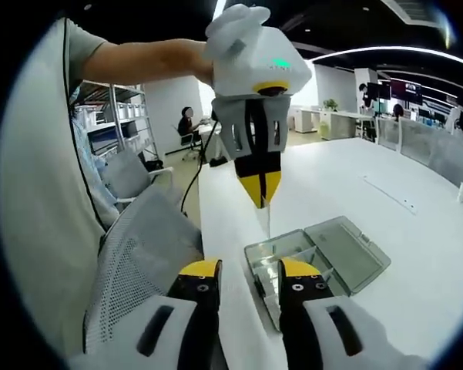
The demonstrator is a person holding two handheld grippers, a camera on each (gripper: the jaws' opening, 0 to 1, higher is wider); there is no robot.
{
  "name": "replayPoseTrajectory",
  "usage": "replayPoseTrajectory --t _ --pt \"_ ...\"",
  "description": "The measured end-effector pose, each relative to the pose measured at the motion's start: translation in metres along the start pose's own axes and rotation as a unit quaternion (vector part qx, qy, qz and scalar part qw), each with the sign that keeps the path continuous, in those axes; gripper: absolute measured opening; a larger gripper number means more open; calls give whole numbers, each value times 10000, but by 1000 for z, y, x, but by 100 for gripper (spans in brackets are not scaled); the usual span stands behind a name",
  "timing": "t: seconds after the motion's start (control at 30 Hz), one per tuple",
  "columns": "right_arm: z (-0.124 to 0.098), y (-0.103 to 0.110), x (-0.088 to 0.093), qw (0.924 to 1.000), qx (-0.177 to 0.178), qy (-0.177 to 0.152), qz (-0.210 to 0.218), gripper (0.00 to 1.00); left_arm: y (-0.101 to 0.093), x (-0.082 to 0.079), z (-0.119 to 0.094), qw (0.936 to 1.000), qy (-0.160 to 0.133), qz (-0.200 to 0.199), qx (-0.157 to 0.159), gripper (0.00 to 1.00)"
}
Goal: Insert the divider into the dual guide fixture by aligning both edges with the guide slots and pushing it downward to the bottom, including one-sided entry, uneven engagement, binding, and posture correction.
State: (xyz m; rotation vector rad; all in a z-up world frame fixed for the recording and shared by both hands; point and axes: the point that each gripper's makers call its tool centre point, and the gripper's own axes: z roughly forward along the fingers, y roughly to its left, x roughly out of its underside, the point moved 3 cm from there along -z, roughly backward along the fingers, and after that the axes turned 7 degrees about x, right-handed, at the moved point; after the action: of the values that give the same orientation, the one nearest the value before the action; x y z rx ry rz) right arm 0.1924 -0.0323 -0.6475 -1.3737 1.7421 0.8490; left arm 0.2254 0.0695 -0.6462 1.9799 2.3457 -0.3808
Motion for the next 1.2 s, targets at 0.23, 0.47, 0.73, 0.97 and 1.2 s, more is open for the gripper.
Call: replayPoseTrajectory --t 0.23,0.47,0.73,0.97,1.2 --pt "-1 -2 1 10000 36 17 25 29 5 -2 5 9999 119 53 -44 0" --pt "-2 -4 4 9999 119 51 88 36 11 -3 12 9998 173 35 -67 0" --pt "-1 -5 8 9997 142 76 178 41 15 -1 22 9996 274 8 -70 0" --pt "-1 -7 11 9996 182 105 198 45 19 2 29 9995 311 -40 -96 0" --pt "0 -8 15 9994 215 157 220 49 22 5 34 9994 326 -86 -111 0"
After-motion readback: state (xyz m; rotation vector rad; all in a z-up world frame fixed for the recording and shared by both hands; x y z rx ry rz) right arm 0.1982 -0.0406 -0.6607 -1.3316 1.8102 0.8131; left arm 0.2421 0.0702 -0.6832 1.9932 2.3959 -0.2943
